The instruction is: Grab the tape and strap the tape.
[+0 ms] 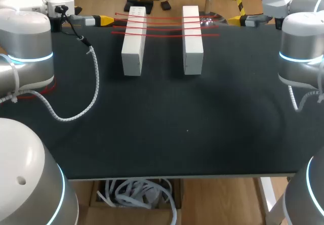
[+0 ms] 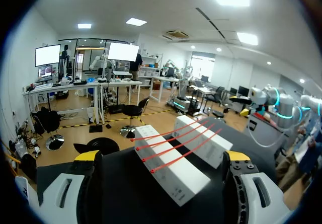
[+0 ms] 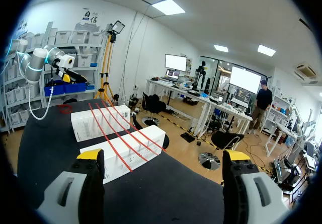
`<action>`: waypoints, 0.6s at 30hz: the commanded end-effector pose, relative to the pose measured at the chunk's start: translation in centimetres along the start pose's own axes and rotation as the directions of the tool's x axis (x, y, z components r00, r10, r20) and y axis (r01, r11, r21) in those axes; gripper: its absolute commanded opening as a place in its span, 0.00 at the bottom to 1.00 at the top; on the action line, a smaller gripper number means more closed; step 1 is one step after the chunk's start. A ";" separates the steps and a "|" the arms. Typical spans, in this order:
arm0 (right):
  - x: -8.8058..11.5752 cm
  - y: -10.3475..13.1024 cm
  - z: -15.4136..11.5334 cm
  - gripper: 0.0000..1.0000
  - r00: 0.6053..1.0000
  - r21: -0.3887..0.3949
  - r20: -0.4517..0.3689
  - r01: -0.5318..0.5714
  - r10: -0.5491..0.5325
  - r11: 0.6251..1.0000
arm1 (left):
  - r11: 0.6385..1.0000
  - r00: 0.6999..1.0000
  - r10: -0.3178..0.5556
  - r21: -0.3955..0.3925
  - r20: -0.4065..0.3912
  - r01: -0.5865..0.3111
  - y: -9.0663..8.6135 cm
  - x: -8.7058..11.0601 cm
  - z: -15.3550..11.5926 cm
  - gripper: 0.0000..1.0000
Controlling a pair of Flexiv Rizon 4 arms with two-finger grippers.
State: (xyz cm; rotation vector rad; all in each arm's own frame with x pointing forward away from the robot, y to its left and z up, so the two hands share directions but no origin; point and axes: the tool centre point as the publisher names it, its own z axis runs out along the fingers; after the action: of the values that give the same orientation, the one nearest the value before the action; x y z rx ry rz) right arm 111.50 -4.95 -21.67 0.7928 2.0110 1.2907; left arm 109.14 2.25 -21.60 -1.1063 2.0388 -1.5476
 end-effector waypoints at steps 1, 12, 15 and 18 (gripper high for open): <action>0.0 0.0 0.0 1.00 1.000 0.000 -0.001 0.000 0.000 1.000 | 1.000 1.000 0.001 0.005 0.002 -0.001 0.1 0.0 0.0 1.00; 0.0 0.0 0.0 1.00 1.000 0.000 -0.001 0.000 0.000 1.000 | 1.000 1.000 0.001 0.005 0.002 -0.001 0.1 0.0 0.0 1.00; 0.0 0.0 0.0 1.00 1.000 0.000 -0.001 0.000 0.000 1.000 | 1.000 1.000 0.001 0.005 0.002 -0.001 0.1 0.0 0.0 1.00; 0.0 0.0 0.0 1.00 1.000 0.000 -0.001 0.000 0.000 1.000 | 0.994 0.992 0.109 0.021 -0.059 -0.108 -0.4 0.2 -0.2 1.00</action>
State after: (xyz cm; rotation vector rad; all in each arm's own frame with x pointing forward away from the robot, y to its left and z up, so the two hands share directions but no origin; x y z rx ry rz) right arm 111.50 -4.94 -21.67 0.7926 2.0111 1.2909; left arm 109.09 1.73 -21.16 -1.0212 2.0620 -1.5353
